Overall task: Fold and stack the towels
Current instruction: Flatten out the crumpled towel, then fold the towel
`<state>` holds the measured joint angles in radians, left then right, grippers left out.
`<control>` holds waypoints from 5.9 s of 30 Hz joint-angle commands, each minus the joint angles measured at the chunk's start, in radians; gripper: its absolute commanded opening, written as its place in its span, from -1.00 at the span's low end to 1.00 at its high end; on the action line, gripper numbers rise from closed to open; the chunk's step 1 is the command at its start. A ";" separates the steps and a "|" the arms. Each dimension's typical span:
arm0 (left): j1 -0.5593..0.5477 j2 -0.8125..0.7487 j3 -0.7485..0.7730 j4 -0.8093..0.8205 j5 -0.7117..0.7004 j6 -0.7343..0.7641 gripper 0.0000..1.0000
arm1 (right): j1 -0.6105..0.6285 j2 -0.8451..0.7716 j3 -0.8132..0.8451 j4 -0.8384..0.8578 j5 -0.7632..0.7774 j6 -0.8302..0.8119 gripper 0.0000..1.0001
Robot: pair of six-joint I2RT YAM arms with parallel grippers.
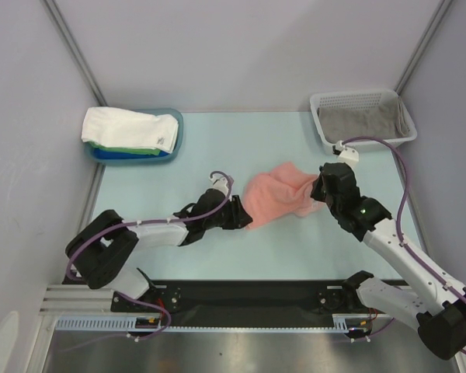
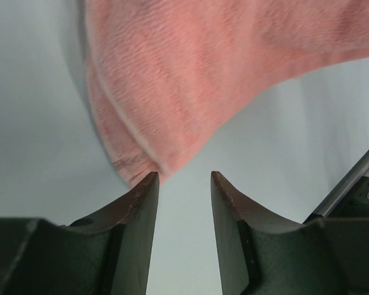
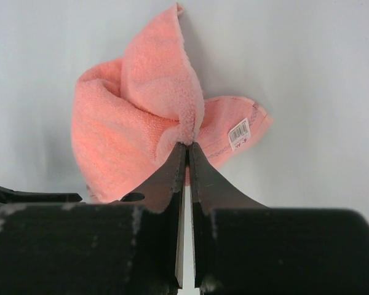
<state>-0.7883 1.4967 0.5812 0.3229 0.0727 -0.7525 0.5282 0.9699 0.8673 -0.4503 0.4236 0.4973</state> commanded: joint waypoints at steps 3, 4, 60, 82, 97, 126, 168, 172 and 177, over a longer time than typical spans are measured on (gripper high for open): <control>-0.045 0.051 0.123 -0.108 -0.129 -0.042 -0.14 | 0.001 -0.008 -0.008 0.022 -0.008 0.007 -0.94; -0.055 0.072 0.155 -0.172 -0.169 -0.047 -0.17 | 0.001 -0.008 -0.001 0.018 -0.011 0.007 -0.94; -0.150 0.169 0.302 -0.314 -0.344 -0.117 -0.57 | 0.006 -0.045 -0.005 0.001 -0.009 0.003 -0.93; -0.143 -0.205 0.488 -0.582 -0.542 0.051 -0.99 | 0.004 -0.010 0.206 -0.017 -0.080 -0.115 -0.97; -0.143 -0.395 0.926 -0.751 -0.596 0.320 -0.99 | 0.090 0.053 0.648 -0.025 -0.138 -0.279 -1.00; -0.144 -0.291 1.694 -0.898 -0.442 0.639 -0.99 | 0.162 0.194 1.243 0.096 -0.375 -0.422 -1.00; 0.520 0.672 1.777 -0.486 -0.126 0.314 -0.99 | -0.358 1.304 1.578 0.354 -0.678 -0.181 -1.00; 0.521 0.665 1.630 -0.412 -0.117 0.291 -0.99 | -0.362 1.285 1.472 0.389 -0.687 -0.171 -1.00; 0.521 0.625 1.501 -0.378 -0.117 0.277 -0.99 | -0.366 1.248 1.331 0.383 -0.692 -0.149 -1.00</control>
<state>-0.2726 2.1876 2.1403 -0.1223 -0.0639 -0.4473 0.1577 2.2959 2.2658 -0.1181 -0.2462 0.3218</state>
